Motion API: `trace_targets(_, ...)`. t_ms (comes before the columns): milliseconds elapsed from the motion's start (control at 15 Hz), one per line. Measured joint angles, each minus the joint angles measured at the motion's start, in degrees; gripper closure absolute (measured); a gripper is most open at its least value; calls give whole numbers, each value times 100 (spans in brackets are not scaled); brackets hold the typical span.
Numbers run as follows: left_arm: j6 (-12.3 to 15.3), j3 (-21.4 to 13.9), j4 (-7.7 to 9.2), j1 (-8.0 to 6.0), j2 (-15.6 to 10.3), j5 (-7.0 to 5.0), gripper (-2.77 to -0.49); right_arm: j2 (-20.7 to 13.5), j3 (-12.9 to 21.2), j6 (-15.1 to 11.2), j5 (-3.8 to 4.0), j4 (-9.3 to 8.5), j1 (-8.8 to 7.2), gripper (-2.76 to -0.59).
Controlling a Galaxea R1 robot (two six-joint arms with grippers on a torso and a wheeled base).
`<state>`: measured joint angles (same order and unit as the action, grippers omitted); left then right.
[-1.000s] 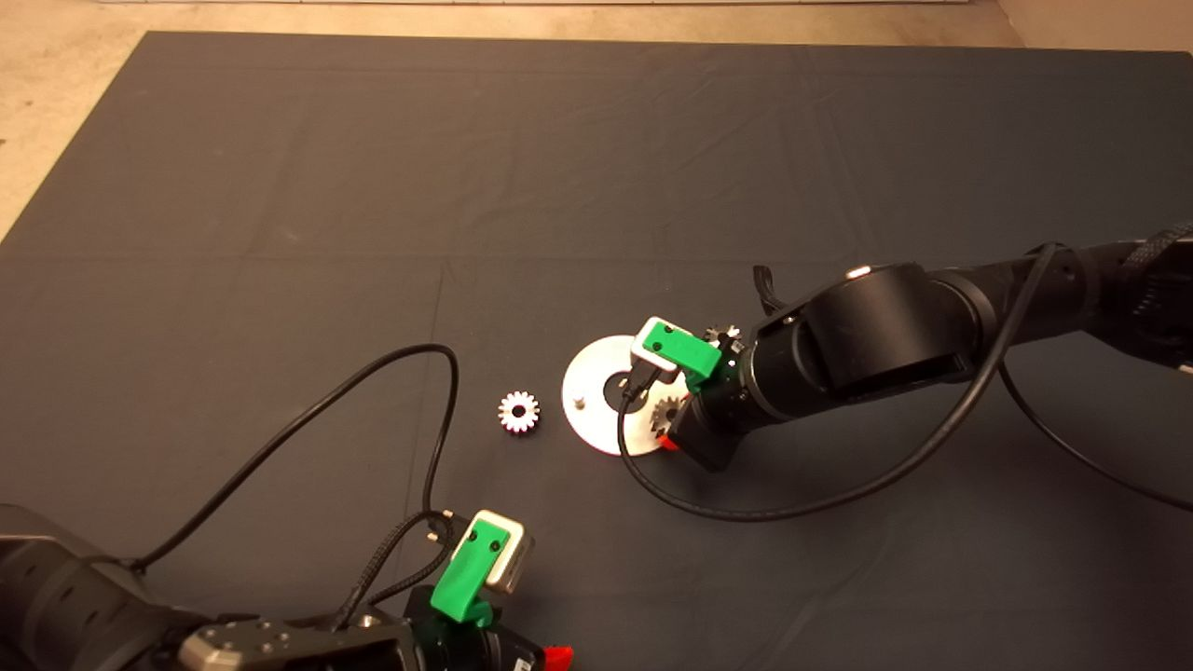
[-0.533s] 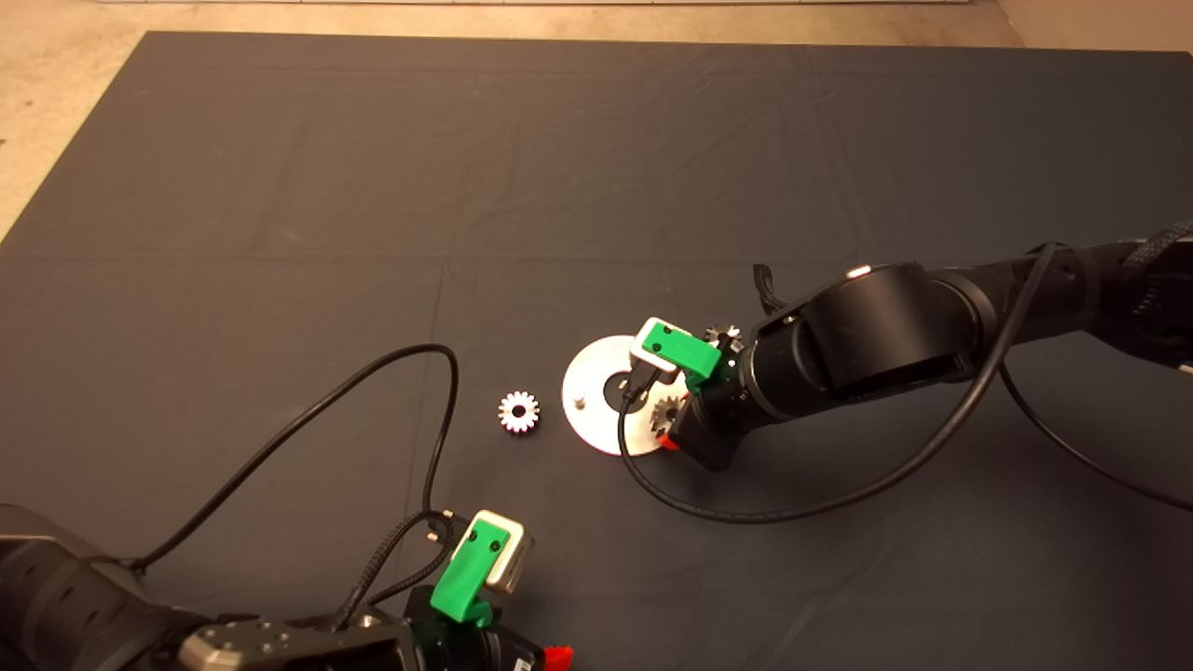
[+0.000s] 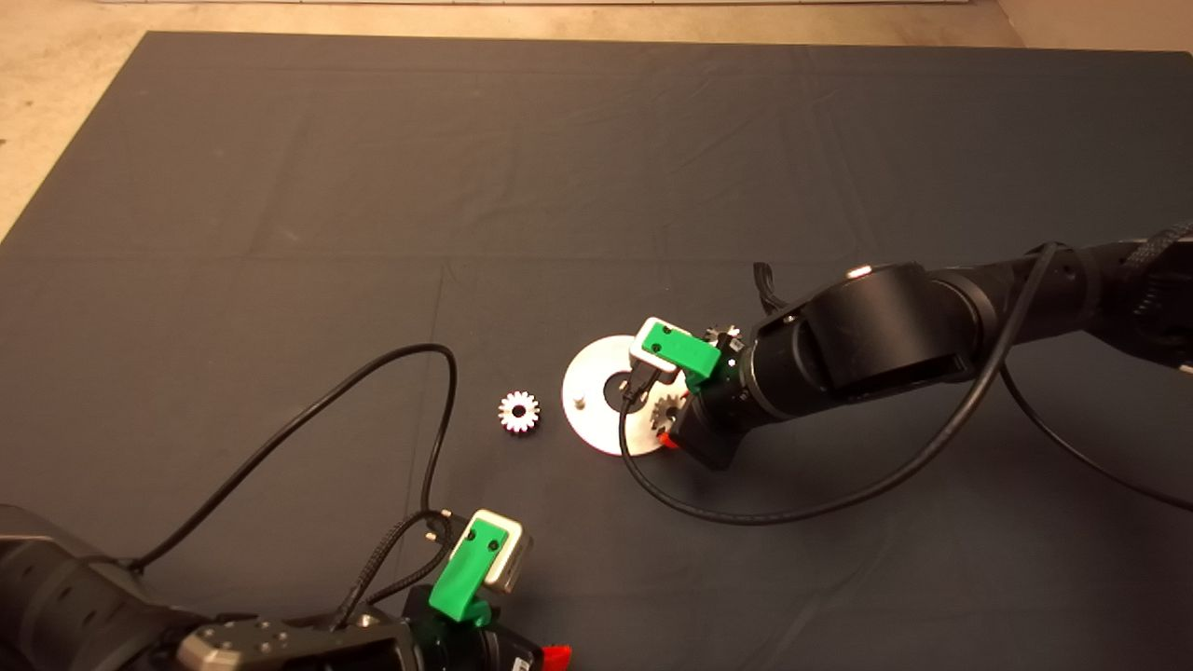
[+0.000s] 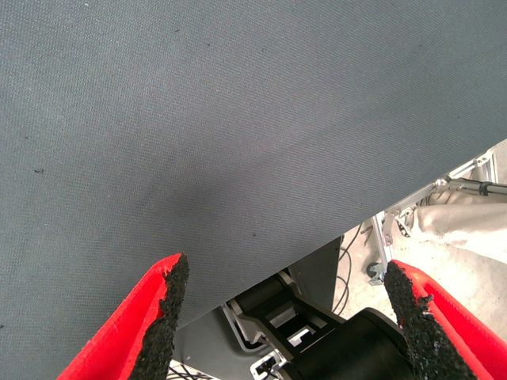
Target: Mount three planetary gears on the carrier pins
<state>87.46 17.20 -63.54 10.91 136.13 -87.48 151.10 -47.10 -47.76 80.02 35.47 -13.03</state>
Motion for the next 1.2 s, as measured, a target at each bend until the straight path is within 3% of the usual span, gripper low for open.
trace_targets(267,-1,0,0,-20,-16,0,-175,0,-11,35,4,34,0,-95)
trace_targets(533,0,0,0,-20,-16,0,-175,0,-33,35,2,204,0,-95)
trace_targets(1200,-2,0,0,-20,-16,0,-175,0,-35,31,5,245,2,-94)
